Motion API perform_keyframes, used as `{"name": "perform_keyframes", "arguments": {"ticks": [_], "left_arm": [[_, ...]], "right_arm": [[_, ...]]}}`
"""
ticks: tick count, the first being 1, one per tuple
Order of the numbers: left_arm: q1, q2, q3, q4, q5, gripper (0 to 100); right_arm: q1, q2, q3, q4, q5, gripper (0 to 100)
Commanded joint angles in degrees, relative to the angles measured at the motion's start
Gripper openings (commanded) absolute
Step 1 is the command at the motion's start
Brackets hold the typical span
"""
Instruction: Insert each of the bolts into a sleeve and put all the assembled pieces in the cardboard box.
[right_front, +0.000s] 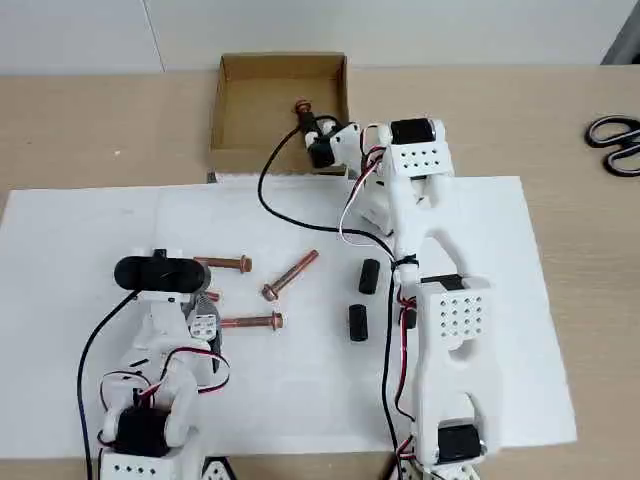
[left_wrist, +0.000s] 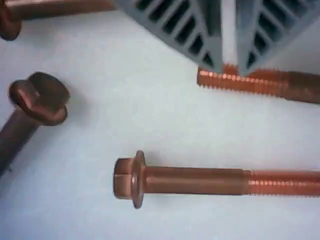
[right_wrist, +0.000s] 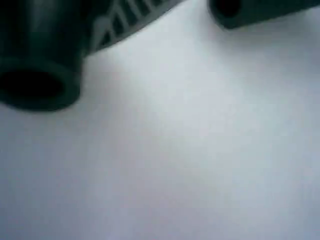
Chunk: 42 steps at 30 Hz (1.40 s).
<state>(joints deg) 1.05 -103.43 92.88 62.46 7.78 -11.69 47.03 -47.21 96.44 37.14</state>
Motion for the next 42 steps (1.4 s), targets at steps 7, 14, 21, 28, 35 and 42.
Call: {"name": "perform_keyframes", "arguments": {"ticks": [7,14,21,28,35,42], "left_arm": [[-0.1,-0.6,0.0,-0.1,0.2,1],[-0.1,-0.6,0.0,-0.2,0.2,1],[-0.1,-0.6,0.0,-0.5,0.2,1],[-0.1,-0.3,-8.9,5.5,0.2,1],[-0.2,3.4,-18.2,9.8,0.2,1],[-0.2,32.0,-42.2,12.0,0.2,1]], "right_arm": [[-0.4,-13.6,0.1,2.6,-18.8,0.3],[0.7,-18.1,1.7,2.9,-32.9,0.3],[1.9,-32.2,14.7,2.9,-42.6,0.3],[3.7,-49.5,37.1,2.6,-43.5,0.3],[16.1,-57.9,50.4,2.2,-43.6,0.4],[23.5,-63.3,58.8,2.2,-43.4,0.4]]}}
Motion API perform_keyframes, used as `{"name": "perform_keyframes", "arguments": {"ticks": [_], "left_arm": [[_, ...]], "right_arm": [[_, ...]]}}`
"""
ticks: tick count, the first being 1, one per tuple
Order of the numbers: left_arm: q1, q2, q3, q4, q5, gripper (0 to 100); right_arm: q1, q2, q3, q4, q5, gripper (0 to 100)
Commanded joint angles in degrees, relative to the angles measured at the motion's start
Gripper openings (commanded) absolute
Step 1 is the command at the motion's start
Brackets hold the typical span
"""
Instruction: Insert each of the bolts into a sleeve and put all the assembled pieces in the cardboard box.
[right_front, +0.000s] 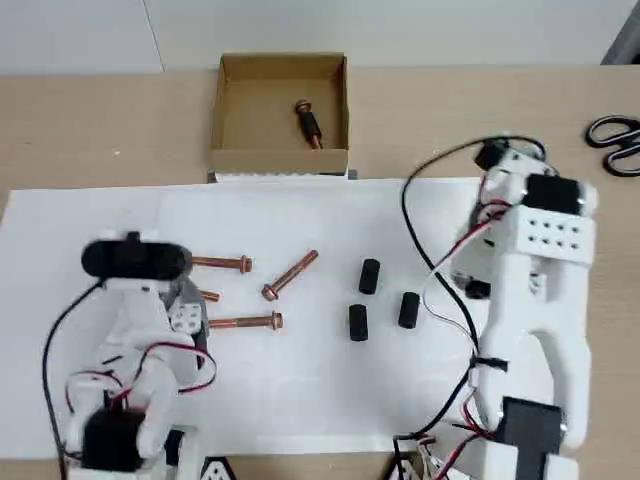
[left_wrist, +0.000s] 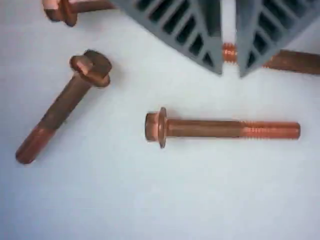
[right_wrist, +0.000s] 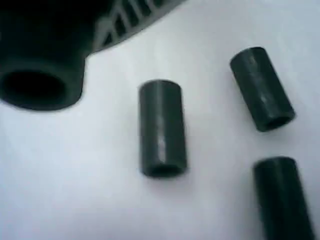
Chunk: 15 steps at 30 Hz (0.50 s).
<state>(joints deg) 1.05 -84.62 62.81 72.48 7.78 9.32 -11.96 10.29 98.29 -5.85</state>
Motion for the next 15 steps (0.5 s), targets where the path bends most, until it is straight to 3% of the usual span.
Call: {"name": "perform_keyframes", "arguments": {"ticks": [1,10,15], "left_arm": [[-0.2,17.9,-16.7,3.4,0.2,1],[-0.1,50.1,-48.0,18.7,-1.9,1],[0.4,59.2,-50.9,22.2,-20.0,1]], "right_arm": [[3.3,-5.2,2.0,0.4,-0.4,0.4],[10.5,-12.2,8.4,0.4,-0.4,0.4],[13.3,-14.2,12.0,0.4,-0.4,0.4]]}}
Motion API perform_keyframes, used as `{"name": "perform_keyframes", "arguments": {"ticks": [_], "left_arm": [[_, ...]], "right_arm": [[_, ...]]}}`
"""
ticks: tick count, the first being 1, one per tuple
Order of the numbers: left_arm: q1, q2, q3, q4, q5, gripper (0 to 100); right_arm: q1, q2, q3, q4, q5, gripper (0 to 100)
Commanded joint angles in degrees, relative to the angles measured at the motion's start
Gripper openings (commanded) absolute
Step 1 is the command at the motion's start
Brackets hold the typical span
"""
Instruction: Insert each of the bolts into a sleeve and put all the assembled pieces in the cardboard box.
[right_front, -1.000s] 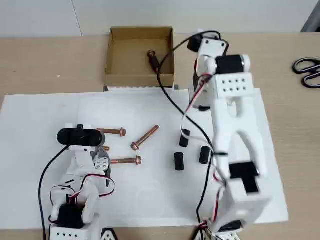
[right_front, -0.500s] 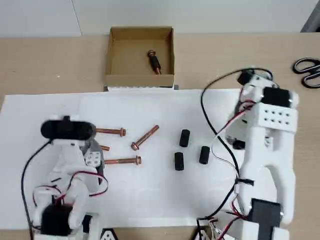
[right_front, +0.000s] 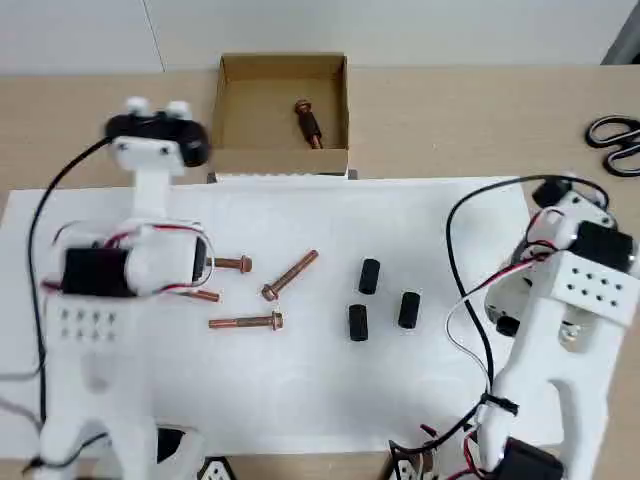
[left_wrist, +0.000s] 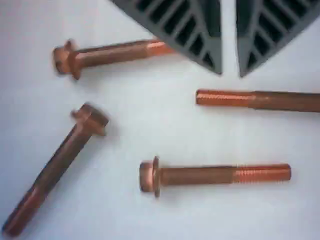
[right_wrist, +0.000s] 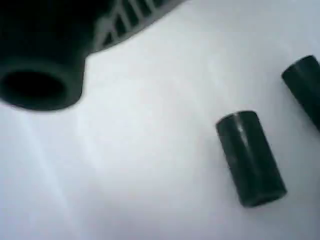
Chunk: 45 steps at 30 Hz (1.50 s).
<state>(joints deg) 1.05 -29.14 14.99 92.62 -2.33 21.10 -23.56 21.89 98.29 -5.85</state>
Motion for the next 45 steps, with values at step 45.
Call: {"name": "perform_keyframes", "arguments": {"ticks": [45], "left_arm": [[2.0,38.1,-7.0,-12.6,-71.6,10]], "right_arm": [[1.6,-2.6,1.0,-3.0,-0.4,0.5]]}}
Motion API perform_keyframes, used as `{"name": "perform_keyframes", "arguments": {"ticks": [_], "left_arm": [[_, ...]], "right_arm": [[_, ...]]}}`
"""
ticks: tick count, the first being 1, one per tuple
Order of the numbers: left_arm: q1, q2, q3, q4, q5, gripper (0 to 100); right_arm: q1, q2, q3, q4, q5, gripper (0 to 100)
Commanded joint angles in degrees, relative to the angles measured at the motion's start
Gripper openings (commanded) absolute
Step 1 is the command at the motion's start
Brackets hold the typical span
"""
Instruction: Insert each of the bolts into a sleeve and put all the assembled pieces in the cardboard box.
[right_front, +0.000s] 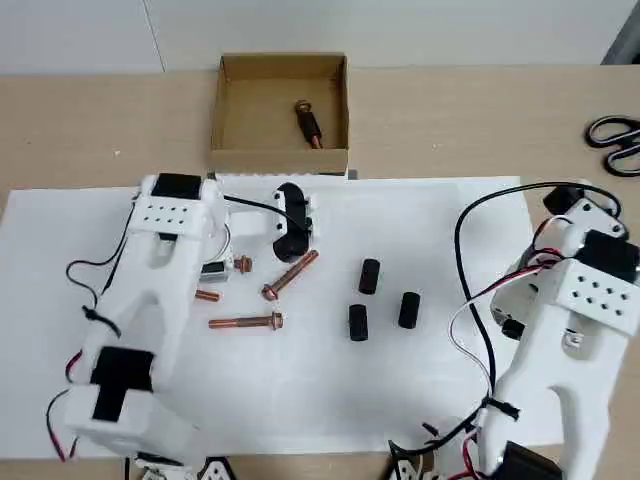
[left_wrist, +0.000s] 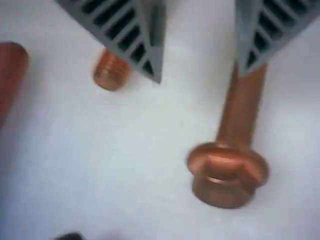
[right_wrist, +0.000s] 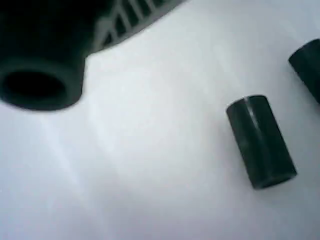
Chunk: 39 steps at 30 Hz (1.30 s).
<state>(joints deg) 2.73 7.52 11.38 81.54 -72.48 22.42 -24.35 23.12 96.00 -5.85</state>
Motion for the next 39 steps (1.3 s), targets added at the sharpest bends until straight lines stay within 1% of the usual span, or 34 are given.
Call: {"name": "perform_keyframes", "arguments": {"ticks": [1,8,22,24,26,28,34,38,39], "left_arm": [[0.4,2.5,-4.4,-1.5,-1.4,10],[1.1,10.5,-10.3,-1.1,-1.4,10],[1.1,19.2,-11.7,-1.4,-0.7,9],[1.7,19.3,-11.7,-1.2,0.7,7],[2.7,19.3,-11.7,-0.2,1.6,1],[3.7,19.2,-12.9,1.9,2.4,1],[4.7,19.2,-22.2,11.6,6.3,0],[4.9,19.1,-31.8,15.5,16.0,0],[4.9,19.1,-34.7,16.4,19.3,0]], "right_arm": [[0.3,-1.8,-0.3,-0.6,-0.4,0.5],[0.3,-1.8,-0.3,-0.6,-0.4,0.5],[0.3,-1.8,-0.3,-0.9,-0.4,0.5],[0.3,-1.9,-0.3,-0.8,-0.4,0.5],[0.2,-2.2,-0.3,-0.7,-0.4,0.5],[0.2,-2.2,-0.4,-0.5,-0.4,0.5],[-0.5,-2.3,-0.6,-0.4,-0.3,0.5],[-3.3,-2.7,-0.7,-0.4,-0.3,0.4],[-4.3,-3.6,-0.7,-0.3,-0.3,0.4]]}}
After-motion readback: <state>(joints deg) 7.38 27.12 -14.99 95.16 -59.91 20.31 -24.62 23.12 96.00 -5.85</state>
